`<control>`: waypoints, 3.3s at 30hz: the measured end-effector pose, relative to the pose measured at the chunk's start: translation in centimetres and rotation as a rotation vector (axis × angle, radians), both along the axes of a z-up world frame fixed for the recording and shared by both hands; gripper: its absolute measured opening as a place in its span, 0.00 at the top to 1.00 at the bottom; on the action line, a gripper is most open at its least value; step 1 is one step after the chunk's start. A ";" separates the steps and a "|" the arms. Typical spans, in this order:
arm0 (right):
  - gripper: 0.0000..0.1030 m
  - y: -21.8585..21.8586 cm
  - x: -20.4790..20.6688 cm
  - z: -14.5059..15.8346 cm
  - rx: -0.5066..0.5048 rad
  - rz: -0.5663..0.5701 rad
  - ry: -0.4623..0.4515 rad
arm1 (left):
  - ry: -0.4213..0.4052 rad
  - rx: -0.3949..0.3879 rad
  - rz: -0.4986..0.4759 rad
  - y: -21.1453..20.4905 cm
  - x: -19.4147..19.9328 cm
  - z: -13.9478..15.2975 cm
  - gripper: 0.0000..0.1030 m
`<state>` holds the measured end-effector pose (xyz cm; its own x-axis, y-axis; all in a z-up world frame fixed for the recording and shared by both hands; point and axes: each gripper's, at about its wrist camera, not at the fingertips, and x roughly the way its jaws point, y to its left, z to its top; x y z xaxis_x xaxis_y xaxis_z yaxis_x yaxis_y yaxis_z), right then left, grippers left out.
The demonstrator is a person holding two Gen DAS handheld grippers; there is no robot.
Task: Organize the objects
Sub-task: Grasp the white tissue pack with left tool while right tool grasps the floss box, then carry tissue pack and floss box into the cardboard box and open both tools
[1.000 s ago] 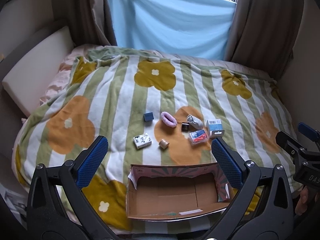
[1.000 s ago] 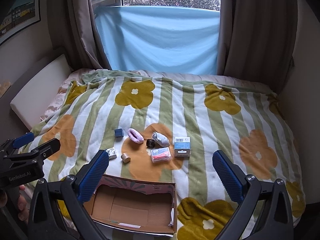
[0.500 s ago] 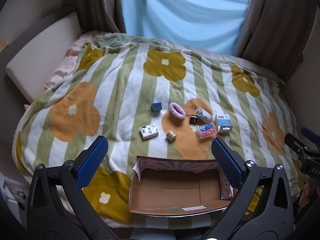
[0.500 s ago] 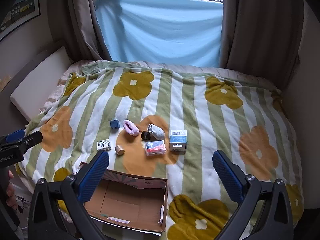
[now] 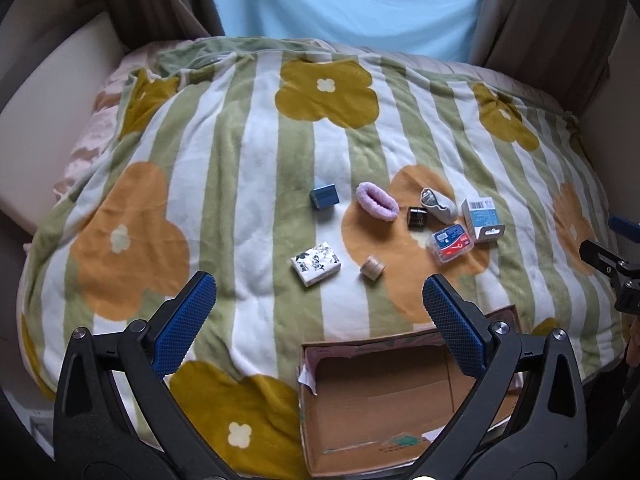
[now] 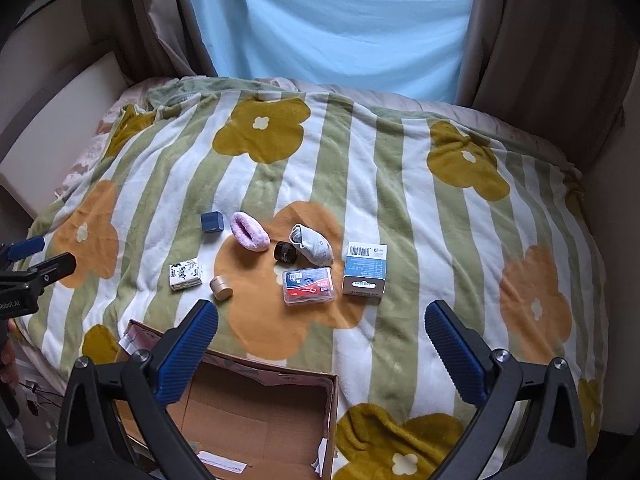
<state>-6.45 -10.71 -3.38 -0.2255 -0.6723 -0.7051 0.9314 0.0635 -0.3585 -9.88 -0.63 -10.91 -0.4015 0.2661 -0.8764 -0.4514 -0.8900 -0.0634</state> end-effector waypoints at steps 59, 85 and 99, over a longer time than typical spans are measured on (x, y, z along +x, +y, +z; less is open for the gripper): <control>0.25 -17.7 -9.5 -18.2 0.413 -0.147 -0.061 | -0.125 -0.014 -0.597 6.8 -7.9 -25.2 0.41; 0.25 -6.7 2.1 -6.8 0.216 0.063 -0.067 | 0.053 0.089 -0.401 0.1 1.8 -7.7 0.41; 0.25 2.3 2.2 -11.0 0.292 0.118 -0.083 | -0.024 0.056 -0.371 -1.9 13.0 -11.0 0.41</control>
